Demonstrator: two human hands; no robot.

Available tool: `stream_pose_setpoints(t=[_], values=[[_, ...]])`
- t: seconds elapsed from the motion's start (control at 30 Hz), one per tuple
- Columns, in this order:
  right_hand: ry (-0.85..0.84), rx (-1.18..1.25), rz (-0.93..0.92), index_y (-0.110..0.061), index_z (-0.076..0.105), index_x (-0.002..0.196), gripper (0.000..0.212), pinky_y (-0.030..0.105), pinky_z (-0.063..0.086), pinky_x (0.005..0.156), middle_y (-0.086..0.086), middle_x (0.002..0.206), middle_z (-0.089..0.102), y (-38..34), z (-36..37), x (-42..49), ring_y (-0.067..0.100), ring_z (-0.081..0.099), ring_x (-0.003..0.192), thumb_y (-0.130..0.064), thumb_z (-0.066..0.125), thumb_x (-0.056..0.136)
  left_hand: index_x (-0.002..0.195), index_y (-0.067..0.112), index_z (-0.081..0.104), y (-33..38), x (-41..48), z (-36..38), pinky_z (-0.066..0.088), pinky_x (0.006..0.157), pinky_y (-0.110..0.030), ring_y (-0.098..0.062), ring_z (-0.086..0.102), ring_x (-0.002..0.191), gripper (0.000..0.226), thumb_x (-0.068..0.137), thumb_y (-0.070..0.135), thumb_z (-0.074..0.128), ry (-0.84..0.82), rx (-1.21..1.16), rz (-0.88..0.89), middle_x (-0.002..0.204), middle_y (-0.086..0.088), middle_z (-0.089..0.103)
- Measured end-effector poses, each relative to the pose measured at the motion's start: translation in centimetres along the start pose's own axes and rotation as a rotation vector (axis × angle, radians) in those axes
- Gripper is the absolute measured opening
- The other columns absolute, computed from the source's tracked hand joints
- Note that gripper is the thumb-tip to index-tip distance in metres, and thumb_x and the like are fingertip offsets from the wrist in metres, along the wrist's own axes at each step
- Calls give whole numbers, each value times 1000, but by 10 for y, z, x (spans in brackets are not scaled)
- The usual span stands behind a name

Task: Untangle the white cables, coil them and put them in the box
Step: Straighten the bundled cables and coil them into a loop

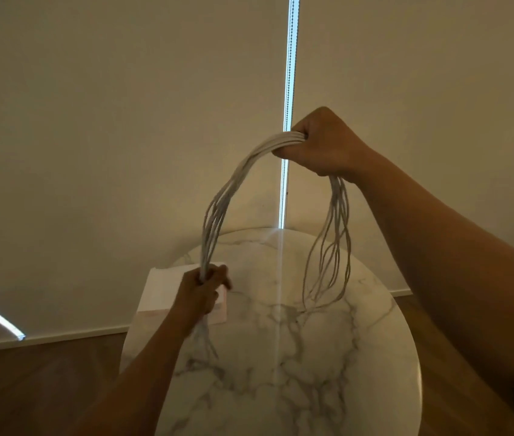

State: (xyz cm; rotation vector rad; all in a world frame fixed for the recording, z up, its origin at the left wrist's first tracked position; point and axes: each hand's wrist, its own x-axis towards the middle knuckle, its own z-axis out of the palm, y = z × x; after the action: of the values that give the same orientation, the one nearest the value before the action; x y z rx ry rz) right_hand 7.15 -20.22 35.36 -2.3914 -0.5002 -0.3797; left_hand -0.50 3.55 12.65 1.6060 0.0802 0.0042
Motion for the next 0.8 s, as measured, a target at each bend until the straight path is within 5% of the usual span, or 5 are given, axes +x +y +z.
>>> stream_pose_setpoints(t=[0.1,0.27,0.4,0.53,0.8], values=[[57,-23,-8,-16,47,47,46,18,33,48,-10,33,42,-11,6,8,2,46,35,-33,69,84,97,-4,72,5,-11,38,34,41,-11,0,46,40,24,94,17,60,-169,26,81,66,-1,66],[87,-45,-40,-13,54,53,40,18,36,48,-3,45,42,-22,8,19,3,45,36,-35,68,83,118,13,67,8,-14,59,53,74,-17,-1,68,91,39,86,36,69,-386,168,173,110,0,73],[84,-149,-50,-15,53,53,37,11,31,47,-4,50,45,-22,-1,23,5,47,45,-32,68,81,92,1,70,8,-15,60,44,61,-12,3,59,55,11,90,11,66,-375,223,174,75,-6,73],[58,-336,-109,-21,41,51,42,24,30,53,-4,52,38,-8,-10,21,8,38,50,-31,65,84,78,-5,71,6,-8,31,41,60,-18,1,53,45,41,94,31,60,-339,342,55,53,0,62],[72,-461,-143,-27,34,57,41,21,26,48,-5,56,39,5,0,17,7,38,50,-35,61,86,58,15,70,0,10,-5,39,56,-22,-6,50,45,42,92,39,62,-158,473,1,53,-2,63]])
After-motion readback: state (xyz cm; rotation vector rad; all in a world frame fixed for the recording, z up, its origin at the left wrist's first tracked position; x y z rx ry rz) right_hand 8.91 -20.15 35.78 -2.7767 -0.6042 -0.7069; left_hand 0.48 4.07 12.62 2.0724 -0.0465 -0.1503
